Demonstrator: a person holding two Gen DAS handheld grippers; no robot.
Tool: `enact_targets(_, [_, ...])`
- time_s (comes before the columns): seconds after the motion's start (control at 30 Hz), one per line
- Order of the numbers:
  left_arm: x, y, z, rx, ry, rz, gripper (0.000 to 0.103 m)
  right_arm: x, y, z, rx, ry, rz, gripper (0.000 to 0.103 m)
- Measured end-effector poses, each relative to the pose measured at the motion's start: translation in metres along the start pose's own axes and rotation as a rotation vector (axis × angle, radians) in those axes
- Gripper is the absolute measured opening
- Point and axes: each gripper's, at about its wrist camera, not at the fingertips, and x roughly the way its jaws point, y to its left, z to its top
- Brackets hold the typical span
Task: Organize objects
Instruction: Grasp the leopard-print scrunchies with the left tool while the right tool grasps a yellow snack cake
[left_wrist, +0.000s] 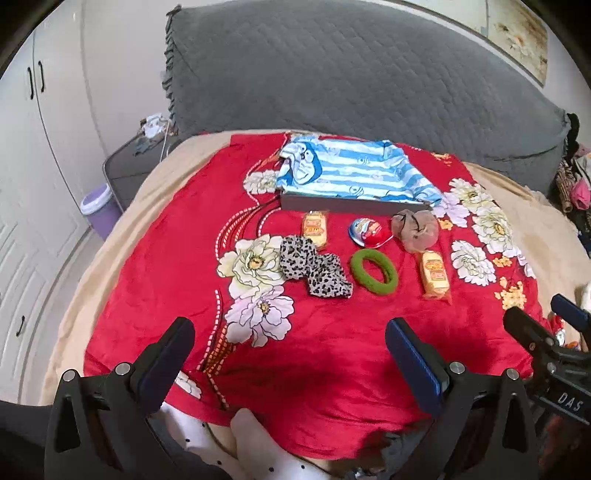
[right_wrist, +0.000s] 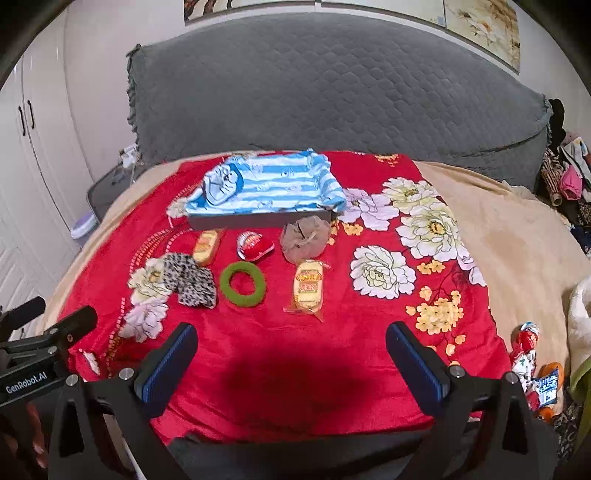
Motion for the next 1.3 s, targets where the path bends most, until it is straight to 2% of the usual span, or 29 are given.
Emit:
enact_targets(0.23, [0.034,-0.001,0.007,-0.029,0.043,0.009,0.103,0.03,-0.002,0.001,-0.001,0.05,-0.009,0.103])
enact_targets(0.9, [0.125,-0.011,0.023,-0.024,0.127,0.012,0.103,0.095,-0.004,0.024,-0.028,0.108,-0.01,0.102])
enact_targets(1.3, [0.162,-0.012,0.029,-0.015,0.151,0.015,0.103,0.142,-0.009,0.029,-0.013,0.174,-0.018,0.102])
